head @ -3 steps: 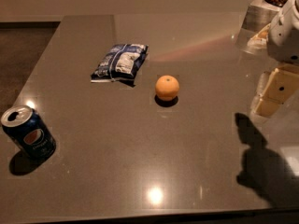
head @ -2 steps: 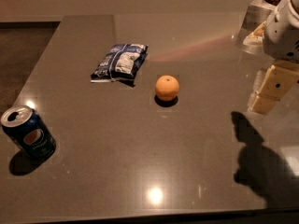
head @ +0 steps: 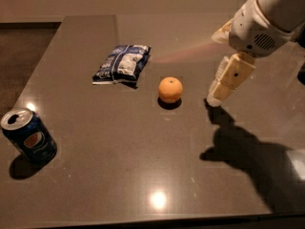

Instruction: Pick orange

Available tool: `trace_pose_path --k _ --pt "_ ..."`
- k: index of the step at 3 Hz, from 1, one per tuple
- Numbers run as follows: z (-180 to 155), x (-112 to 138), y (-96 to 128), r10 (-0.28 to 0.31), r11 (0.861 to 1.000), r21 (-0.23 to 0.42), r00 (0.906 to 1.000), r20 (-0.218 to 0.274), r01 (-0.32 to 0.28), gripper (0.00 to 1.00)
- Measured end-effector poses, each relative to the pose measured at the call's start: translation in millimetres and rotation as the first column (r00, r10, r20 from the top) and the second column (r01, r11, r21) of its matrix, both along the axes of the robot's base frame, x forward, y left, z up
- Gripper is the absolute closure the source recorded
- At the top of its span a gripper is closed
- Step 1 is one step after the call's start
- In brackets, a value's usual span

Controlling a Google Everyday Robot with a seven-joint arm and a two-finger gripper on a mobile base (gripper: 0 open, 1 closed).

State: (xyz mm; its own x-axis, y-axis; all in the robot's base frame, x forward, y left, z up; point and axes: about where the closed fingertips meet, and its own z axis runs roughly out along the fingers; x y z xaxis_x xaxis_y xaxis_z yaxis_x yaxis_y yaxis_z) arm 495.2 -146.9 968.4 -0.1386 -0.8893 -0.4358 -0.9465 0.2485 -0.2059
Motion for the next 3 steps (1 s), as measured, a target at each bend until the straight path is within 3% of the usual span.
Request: trace_pose_path --k 1,2,3 --pt "-16.8 22.7 26.3 0.022 0.999 0.029 0.9998 -0.003 -0.022 0.0" --pt "-44.3 41.9 46.5 0.051 0.998 0.032 0.9981 -0.036 -0.049 0.0" --pt "-60.2 48.9 54.9 0.07 0.997 0.03 0.9955 -0.063 -0.068 0.0"
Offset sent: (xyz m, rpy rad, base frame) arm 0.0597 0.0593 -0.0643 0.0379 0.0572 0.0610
